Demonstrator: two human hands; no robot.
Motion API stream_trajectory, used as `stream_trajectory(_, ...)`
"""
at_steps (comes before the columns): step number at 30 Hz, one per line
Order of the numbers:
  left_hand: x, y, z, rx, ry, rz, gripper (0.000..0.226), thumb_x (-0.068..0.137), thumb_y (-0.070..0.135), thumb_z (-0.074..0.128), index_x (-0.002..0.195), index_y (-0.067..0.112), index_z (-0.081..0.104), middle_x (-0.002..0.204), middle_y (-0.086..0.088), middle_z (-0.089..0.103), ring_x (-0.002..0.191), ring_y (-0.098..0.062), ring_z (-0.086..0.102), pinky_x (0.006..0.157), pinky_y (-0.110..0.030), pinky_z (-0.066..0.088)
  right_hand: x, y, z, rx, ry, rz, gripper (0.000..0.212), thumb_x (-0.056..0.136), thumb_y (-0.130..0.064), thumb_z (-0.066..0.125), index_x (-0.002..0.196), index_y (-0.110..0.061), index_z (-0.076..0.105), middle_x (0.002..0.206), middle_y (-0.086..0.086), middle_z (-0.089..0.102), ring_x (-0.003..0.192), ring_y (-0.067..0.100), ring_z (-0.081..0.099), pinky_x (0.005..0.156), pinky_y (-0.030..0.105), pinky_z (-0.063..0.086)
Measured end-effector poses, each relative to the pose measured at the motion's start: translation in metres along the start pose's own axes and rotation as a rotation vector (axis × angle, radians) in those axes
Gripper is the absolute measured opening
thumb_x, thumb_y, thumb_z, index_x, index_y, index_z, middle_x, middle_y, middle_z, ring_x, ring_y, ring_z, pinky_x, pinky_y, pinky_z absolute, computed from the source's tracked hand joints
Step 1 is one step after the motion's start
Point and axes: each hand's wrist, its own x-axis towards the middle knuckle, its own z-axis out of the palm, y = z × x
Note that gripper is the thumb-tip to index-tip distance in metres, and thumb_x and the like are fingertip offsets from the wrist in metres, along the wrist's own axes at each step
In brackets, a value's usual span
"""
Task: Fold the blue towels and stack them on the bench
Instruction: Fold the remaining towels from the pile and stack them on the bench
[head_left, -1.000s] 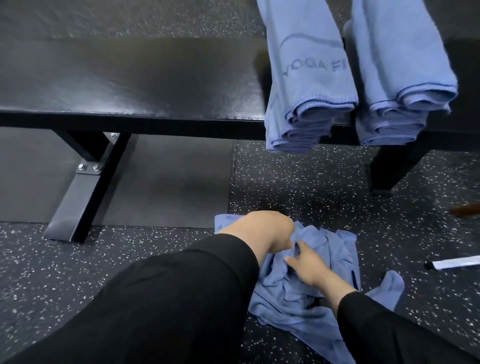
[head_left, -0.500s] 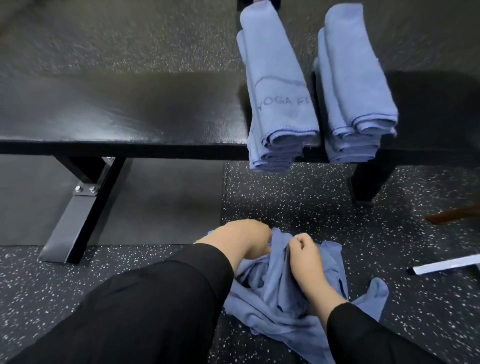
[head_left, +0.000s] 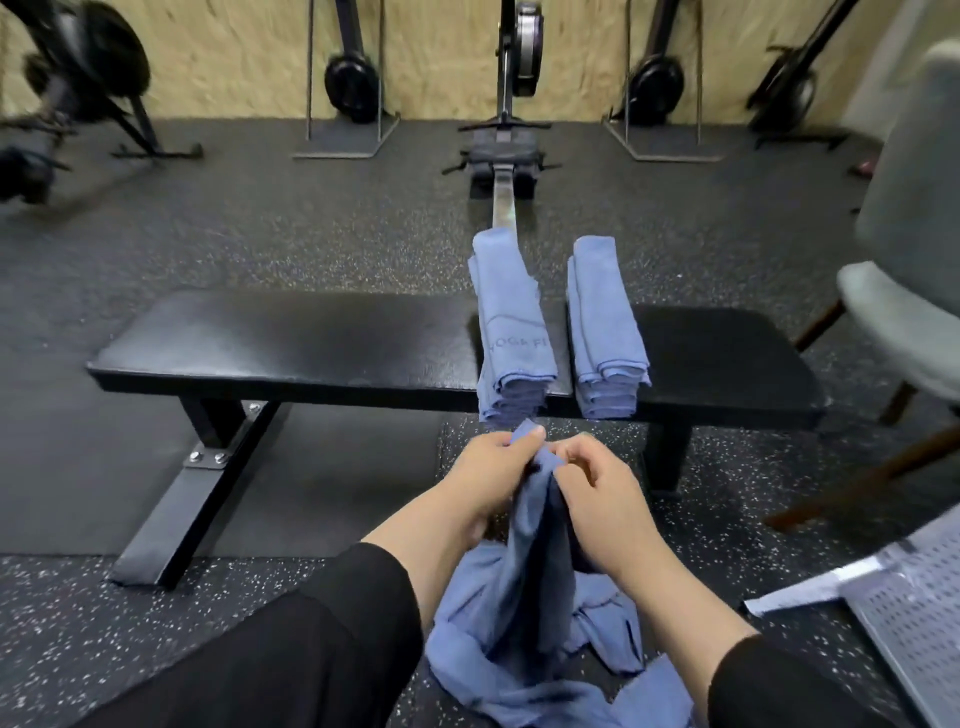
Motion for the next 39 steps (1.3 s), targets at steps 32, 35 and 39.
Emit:
stream_trajectory(32,-0.051,0.065,-0.013,0.357,-0.132,0.479,0.033,0.092,0.027,0.055,0.059,0.030,0.053,0.060,0.013,0.037,0.059,-0.008,0.032,0.056,-0.029,0.027,0.041,-0.056,-0.073,0.016,-0.434,0.034,0.012,0.088,-0.009,0.071,0.086,-0.019,0.065,0.076,0.011,0.061,0.072,0.015,0.049,0.068,0.034,0.038)
stream_trajectory(35,-0.044,0.060,-0.017,0.457,-0.099,0.469,0.025,0.098,0.028,0.059,0.074,0.023,0.065,0.063,0.009,0.042,0.061,-0.008,0.035,0.058,-0.030,0.029,0.046,-0.051,-0.080,-0.050,-0.301,0.026,0.015,0.092,-0.013,0.070,0.082,-0.023,0.064,0.069,0.003,0.057,0.064,0.015,0.044,0.063,0.033,0.035)
stream_trajectory(39,-0.038,0.054,-0.018,0.540,-0.064,0.501,0.024,0.098,0.029,0.061,0.077,0.034,0.071,0.071,0.010,0.057,0.066,-0.001,0.049,0.064,-0.019,0.037,0.047,-0.052,-0.084,-0.094,-0.312,0.005,0.016,0.090,-0.017,0.074,0.084,-0.027,0.063,0.074,0.007,0.066,0.066,0.011,0.050,0.067,0.036,0.041)
